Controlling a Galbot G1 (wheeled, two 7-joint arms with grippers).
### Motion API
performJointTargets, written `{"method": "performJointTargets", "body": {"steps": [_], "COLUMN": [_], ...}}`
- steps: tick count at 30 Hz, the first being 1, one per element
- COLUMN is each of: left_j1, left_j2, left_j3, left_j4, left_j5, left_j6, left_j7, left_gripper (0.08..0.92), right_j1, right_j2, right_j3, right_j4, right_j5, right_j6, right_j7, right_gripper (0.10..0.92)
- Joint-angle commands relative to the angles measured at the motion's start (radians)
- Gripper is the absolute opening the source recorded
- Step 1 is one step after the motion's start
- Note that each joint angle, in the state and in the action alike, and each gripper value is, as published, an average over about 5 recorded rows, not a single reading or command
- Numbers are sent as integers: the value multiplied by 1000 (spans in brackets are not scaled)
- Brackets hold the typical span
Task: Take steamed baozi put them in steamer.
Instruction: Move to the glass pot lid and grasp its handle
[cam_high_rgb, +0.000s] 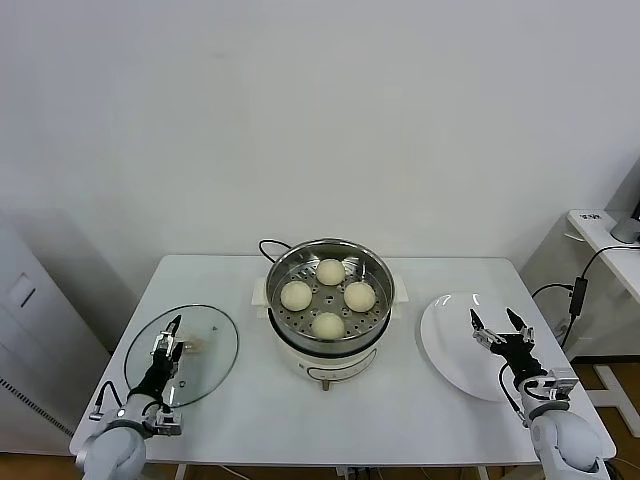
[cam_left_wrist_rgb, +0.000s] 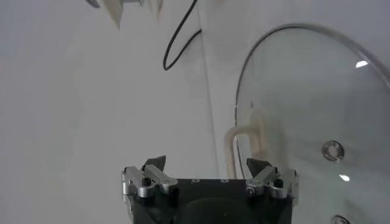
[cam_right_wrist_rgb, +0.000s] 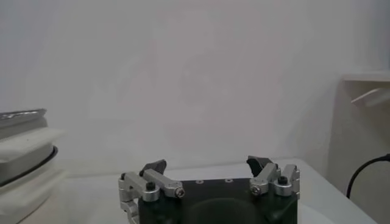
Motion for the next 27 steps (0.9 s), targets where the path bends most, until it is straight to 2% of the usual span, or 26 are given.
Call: {"method": "performJointTargets", "body": {"steps": [1, 5, 8, 19, 27], "left_j1": [-54, -51, -43, -19, -8], "left_j2": [-9, -11, -9, -5, 50], "left_j3": [2, -1, -4, -13, -21], "left_j4": [56, 58, 51, -1, -134], "left_j5": [9, 6, 2, -47, -153], "left_j6": [-1, -3, -5, -17, 12], "left_j7": [-3, -3, -4, -5, 32], "left_gripper": [823, 810, 751, 431, 206], "right_j1": [-2, -1, 0, 7, 11], "right_j2": [0, 0, 0, -2, -6], "right_j3": [4, 6, 5, 2, 2], "right_j4": [1, 2, 2, 3, 1], "right_j5": [-2, -2, -3, -14, -13], "right_j6": [1, 1, 0, -6, -6], "right_j7": [-1, 1, 2, 4, 2], "right_gripper": [823, 823, 823, 823, 823]}}
